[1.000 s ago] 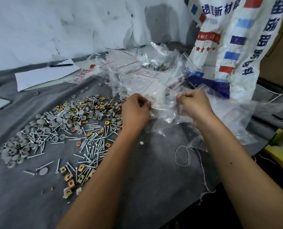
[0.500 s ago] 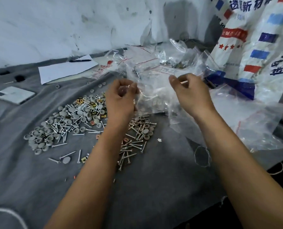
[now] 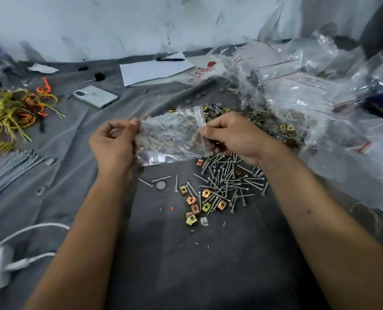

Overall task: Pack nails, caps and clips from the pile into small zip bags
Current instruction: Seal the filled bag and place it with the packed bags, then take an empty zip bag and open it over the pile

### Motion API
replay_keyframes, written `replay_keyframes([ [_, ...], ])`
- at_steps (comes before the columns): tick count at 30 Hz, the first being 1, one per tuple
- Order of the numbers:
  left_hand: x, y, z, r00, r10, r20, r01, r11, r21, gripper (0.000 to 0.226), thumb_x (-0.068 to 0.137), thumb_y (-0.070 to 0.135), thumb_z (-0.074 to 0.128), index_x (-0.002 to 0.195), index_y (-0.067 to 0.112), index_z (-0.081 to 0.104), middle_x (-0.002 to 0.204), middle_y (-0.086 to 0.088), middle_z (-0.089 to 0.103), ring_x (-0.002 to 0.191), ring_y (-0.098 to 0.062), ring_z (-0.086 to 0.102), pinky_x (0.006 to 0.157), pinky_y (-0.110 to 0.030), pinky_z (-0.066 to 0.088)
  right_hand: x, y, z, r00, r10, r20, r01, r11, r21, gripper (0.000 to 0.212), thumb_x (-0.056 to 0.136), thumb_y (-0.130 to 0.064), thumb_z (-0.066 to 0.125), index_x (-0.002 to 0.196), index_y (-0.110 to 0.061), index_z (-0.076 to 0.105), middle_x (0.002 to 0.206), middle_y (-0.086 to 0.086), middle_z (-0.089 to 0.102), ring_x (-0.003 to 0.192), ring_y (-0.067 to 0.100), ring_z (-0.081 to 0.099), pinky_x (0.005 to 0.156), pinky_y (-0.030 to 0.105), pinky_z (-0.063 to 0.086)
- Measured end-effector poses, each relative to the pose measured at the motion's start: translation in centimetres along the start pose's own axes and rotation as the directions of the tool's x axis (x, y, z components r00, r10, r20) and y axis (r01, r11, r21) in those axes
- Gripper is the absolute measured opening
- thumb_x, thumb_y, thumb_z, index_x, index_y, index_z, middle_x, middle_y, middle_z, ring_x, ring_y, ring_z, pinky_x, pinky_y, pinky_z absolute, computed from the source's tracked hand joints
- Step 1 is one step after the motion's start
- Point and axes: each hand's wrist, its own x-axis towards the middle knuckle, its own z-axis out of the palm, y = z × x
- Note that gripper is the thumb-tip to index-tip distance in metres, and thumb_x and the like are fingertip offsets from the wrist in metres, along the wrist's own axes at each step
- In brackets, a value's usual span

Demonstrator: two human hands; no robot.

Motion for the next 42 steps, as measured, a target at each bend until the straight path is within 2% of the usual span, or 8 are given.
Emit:
replay_keyframes([
  [4,-0.3,-0.7,-0.5,0.943,0.306,-0.13,-0.23,0.883,0.409,0.019,0.09,0.024,0.078,0.096,0.017,0.062,0.083,0.005,0.067,0.073,-0.013,0.063,0.075,-0.043,0.056,1.6,1.1,1.8,0.987,-0.115,-0.116,0.112,0.993,-0.033,0.01,0.092,-0.026,0.075,0.088,-0.019,0.08,0.085,0.0,0.079,0.065,0.004,0.064,0.059,0.021,0.049],
  [7,-2.2,-0.3,2.0,0.81,0.585,0.041,-0.53,0.701,0.477,0.025,0.091,0.031,0.075,0.096,0.012,0.06,0.087,0.0,0.063,0.081,-0.017,0.06,0.074,-0.036,0.05,1.6,2.0,1.6,0.939,-0.211,-0.272,0.191,0.977,-0.096,0.009,0.087,-0.033,0.079,0.081,-0.026,0.079,0.075,-0.01,0.077,0.063,0.001,0.068,0.062,0.024,0.052],
  [12,-4.5,-1.4,5.2,0.876,0.376,0.301,-0.47,0.801,0.369,0.03,0.09,0.041,0.079,0.083,0.016,0.061,0.068,0.008,0.063,0.062,-0.01,0.061,0.056,-0.028,0.05,1.3,2.2,2.6,0.874,-0.399,-0.275,0.314,0.899,-0.307,0.017,0.084,-0.027,0.084,0.072,-0.017,0.078,0.067,-0.007,0.072,0.061,0.005,0.067,0.059,0.025,0.054],
  [20,-4.2,-1.7,4.7,0.908,0.208,0.364,-0.337,0.878,0.34,0.008,0.085,0.014,0.068,0.077,0.012,0.069,0.07,-0.001,0.071,0.068,-0.022,0.07,0.066,-0.045,0.058,1.0,2.3,3.2,0.865,-0.461,-0.2,0.355,0.842,-0.407,0.013,0.084,-0.019,0.083,0.073,-0.015,0.077,0.069,-0.009,0.07,0.063,0.002,0.062,0.061,0.019,0.047],
  [24,-4.0,-1.2,4.4,0.939,0.125,0.319,-0.212,0.943,0.257,0.015,0.078,0.018,0.056,0.073,0.017,0.071,0.073,-0.009,0.073,0.068,-0.033,0.067,0.069,-0.051,0.057,0.8,2.3,3.2,0.863,-0.464,-0.201,0.37,0.85,-0.375,0.011,0.096,-0.016,0.07,0.092,-0.014,0.08,0.086,-0.005,0.077,0.079,0.008,0.07,0.072,0.027,0.056],
  [29,-4.6,-1.1,4.6,0.898,0.125,0.422,-0.232,0.949,0.212,0.024,0.09,0.031,0.071,0.086,0.007,0.069,0.076,-0.014,0.072,0.07,-0.039,0.069,0.06,-0.046,0.054,0.5,2.0,3.2,0.839,-0.521,-0.158,0.43,0.813,-0.393,0.009,0.094,-0.009,0.07,0.094,-0.012,0.078,0.083,-0.007,0.074,0.074,-0.001,0.069,0.065,0.012,0.05],
  [32,-4.9,-1.4,5.0,0.875,0.138,0.465,-0.301,0.906,0.297,0.025,0.092,0.03,0.078,0.086,0.008,0.068,0.072,-0.009,0.073,0.065,-0.026,0.071,0.059,-0.036,0.054,0.6,2.3,3.1,0.834,-0.512,-0.207,0.401,0.819,-0.409,0.009,0.089,-0.007,0.069,0.086,-0.011,0.076,0.078,-0.001,0.073,0.072,0.011,0.069,0.063,0.027,0.054],
  [42,-4.3,-1.7,4.8,0.926,0.11,0.362,-0.23,0.923,0.308,0.019,0.082,0.02,0.059,0.079,0.011,0.075,0.072,-0.01,0.074,0.073,-0.038,0.073,0.069,-0.057,0.06,1.0,2.5,3.3,0.848,-0.442,-0.292,0.371,0.889,-0.269,0.011,0.089,-0.008,0.074,0.082,-0.005,0.067,0.078,0.005,0.071,0.074,0.022,0.07,0.068,0.042,0.059],
])
